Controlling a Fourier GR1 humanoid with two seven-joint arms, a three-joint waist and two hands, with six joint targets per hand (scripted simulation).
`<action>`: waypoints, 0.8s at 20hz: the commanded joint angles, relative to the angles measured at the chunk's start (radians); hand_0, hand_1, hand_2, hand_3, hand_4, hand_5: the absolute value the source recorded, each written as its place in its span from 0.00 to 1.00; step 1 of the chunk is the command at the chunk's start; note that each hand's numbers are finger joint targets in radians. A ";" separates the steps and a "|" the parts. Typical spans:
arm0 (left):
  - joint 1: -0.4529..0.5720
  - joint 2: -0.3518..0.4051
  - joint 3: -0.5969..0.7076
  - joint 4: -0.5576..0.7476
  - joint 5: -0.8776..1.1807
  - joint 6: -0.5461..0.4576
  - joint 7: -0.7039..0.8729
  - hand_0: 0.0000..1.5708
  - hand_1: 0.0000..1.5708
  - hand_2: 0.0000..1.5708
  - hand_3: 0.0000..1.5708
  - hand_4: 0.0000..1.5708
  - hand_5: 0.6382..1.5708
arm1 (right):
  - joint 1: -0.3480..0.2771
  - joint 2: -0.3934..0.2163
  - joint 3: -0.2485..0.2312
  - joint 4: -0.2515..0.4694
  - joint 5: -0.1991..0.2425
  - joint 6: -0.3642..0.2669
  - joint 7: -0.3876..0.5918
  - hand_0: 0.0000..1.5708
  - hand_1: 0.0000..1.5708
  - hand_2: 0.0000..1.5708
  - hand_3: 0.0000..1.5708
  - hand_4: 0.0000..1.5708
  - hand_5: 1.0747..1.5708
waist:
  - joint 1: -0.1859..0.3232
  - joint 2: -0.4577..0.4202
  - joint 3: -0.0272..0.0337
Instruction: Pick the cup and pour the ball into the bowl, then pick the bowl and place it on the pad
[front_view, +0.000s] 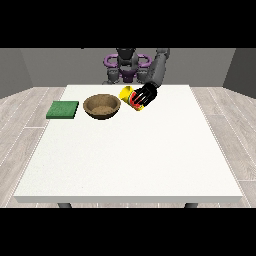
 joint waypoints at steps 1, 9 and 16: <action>-0.058 -0.020 -0.052 0.051 -0.104 0.100 0.144 0.91 0.91 1.00 1.00 0.64 0.99 | 0.017 0.009 0.007 0.002 -0.018 0.017 0.000 0.00 0.00 0.00 0.00 0.19 0.98 | -0.027 -0.023 -0.0010; -0.113 -0.022 -0.189 0.125 -0.332 0.240 0.300 0.87 0.87 1.00 1.00 0.54 0.99 | -0.013 -0.001 -0.044 0.117 0.004 0.028 -0.073 0.00 0.00 0.00 0.00 0.21 0.98 | 0.036 -0.002 0.0004; -0.259 -0.057 -0.394 0.302 -0.641 0.227 0.590 0.87 0.87 0.97 1.00 0.57 0.95 | -0.007 0.032 0.027 0.175 0.048 0.022 -0.060 0.00 0.00 0.00 0.00 0.24 0.99 | 0.010 -0.088 0.0019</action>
